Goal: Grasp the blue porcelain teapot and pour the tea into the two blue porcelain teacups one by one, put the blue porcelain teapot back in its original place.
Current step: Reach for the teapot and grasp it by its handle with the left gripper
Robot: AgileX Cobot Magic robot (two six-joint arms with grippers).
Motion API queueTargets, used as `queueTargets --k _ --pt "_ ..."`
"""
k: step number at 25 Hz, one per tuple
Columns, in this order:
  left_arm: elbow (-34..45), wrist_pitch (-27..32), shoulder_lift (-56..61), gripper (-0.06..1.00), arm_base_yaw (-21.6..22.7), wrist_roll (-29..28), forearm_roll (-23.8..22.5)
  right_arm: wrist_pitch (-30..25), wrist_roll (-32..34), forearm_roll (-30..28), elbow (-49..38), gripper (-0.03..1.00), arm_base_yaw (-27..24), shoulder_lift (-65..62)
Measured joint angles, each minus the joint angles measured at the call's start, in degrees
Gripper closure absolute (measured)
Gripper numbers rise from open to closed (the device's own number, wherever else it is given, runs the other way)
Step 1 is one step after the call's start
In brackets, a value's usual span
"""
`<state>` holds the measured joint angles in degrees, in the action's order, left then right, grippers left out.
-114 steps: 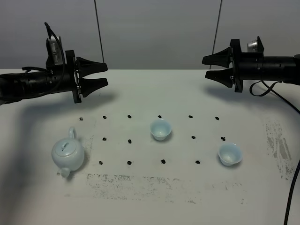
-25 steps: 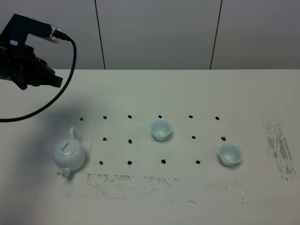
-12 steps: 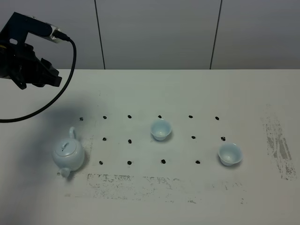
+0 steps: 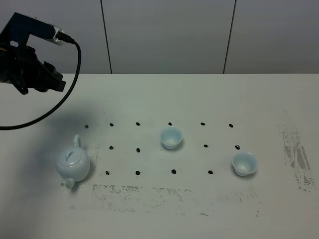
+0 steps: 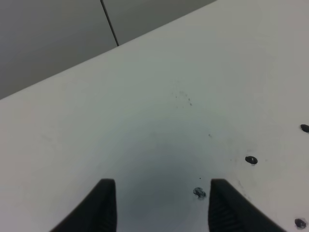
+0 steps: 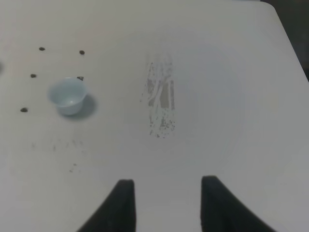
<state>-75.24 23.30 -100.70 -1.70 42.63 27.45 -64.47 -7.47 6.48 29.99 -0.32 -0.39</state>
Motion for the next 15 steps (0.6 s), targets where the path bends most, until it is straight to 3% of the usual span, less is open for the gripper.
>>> queueTargets --k 15 --pt "0.0 -0.9 0.0 0.48 0.0 0.2 0.0 0.1 2.1 -1.3 0.0 0.66 0.0 0.0"
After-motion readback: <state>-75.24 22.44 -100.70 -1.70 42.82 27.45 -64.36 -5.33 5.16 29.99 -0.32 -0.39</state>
